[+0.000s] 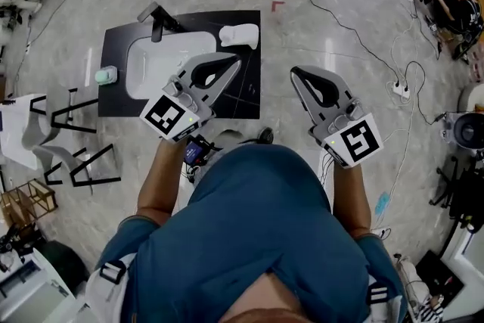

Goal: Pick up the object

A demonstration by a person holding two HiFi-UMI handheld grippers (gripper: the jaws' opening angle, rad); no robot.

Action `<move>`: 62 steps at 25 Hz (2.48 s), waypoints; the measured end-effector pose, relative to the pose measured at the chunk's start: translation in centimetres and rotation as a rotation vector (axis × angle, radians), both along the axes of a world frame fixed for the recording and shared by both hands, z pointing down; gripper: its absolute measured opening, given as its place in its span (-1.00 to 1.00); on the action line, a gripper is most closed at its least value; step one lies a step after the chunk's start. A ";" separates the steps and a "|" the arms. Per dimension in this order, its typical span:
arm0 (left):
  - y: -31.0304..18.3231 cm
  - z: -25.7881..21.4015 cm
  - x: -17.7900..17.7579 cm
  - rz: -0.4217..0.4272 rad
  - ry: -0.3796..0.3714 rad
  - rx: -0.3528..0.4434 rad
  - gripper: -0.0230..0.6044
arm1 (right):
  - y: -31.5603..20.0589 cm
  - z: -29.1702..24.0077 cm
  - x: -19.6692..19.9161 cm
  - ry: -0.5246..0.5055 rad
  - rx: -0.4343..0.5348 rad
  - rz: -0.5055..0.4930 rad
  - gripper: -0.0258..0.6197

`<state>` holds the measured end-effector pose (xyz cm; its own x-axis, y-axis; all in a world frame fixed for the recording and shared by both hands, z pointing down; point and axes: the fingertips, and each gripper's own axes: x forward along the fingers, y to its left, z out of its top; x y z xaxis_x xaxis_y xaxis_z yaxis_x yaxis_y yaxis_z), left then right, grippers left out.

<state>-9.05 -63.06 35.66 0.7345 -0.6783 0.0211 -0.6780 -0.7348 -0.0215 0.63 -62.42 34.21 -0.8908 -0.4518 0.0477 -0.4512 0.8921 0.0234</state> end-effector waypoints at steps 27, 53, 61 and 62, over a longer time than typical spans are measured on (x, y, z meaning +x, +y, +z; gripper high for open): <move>-9.4 3.6 -6.6 0.136 0.025 -0.045 -0.91 | -5.9 0.7 -7.4 0.076 0.025 0.115 -0.88; -14.7 15.7 -7.3 -0.016 0.462 -0.475 -0.91 | -7.8 1.9 -4.6 0.101 -0.006 0.088 -0.88; -15.4 21.7 -8.1 -0.085 0.740 -0.686 -0.71 | -7.9 2.1 -4.0 0.113 -0.017 0.102 -0.88; -15.5 22.4 -8.1 -0.092 0.771 -0.709 -0.67 | -7.9 2.2 -4.0 0.115 -0.018 0.103 -0.88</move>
